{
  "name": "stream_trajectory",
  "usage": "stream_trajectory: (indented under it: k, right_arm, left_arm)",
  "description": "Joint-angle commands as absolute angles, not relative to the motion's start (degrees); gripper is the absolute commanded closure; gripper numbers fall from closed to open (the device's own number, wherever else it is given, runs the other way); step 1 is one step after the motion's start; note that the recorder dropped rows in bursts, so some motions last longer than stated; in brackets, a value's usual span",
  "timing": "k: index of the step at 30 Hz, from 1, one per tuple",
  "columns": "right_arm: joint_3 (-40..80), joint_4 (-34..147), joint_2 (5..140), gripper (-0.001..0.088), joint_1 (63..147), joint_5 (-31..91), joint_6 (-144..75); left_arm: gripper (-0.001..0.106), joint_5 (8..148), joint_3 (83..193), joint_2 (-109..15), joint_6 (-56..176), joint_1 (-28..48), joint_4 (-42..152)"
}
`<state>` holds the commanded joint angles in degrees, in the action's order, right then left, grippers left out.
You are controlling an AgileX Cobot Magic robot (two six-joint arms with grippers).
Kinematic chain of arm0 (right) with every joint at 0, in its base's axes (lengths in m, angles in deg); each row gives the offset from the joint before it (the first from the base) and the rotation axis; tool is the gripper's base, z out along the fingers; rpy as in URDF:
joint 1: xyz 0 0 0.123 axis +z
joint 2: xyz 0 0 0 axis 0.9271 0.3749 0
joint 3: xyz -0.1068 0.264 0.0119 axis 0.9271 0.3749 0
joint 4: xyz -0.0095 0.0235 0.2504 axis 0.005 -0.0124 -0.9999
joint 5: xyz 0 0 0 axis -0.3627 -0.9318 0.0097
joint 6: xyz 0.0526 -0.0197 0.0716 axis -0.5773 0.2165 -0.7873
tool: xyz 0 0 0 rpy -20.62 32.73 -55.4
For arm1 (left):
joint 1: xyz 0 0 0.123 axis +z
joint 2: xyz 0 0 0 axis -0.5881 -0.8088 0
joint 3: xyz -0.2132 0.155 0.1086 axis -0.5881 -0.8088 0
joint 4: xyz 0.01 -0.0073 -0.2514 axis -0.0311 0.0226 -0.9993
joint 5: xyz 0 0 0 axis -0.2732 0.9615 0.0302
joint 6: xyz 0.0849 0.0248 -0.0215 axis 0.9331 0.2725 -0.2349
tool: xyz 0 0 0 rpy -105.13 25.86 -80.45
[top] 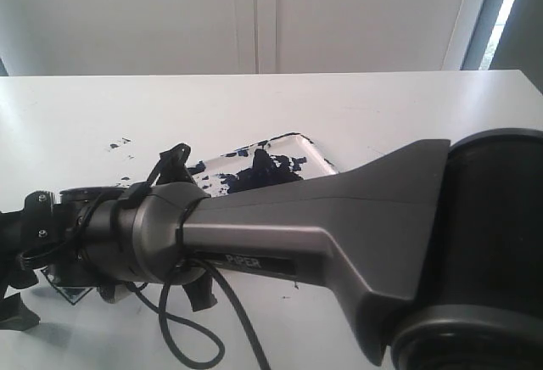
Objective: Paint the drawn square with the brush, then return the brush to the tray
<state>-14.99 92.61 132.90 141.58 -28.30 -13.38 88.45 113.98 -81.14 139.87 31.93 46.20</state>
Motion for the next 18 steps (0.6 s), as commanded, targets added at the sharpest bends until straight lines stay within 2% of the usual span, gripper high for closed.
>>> stream_trajectory:
  k: [6, 18]
  right_arm:
    - [-15.0, 95.9, 132.9, 0.0868, 141.6, -29.7, -18.1]
    - [-15.0, 92.1, 132.6, 0.0868, 141.7, -31.4, -13.3]
  left_arm:
    - [0.046, 86.9, 114.0, -81.1, 136.4, 31.9, 45.9]
    - [0.046, 83.1, 114.0, -81.1, 133.0, 31.9, 45.9]
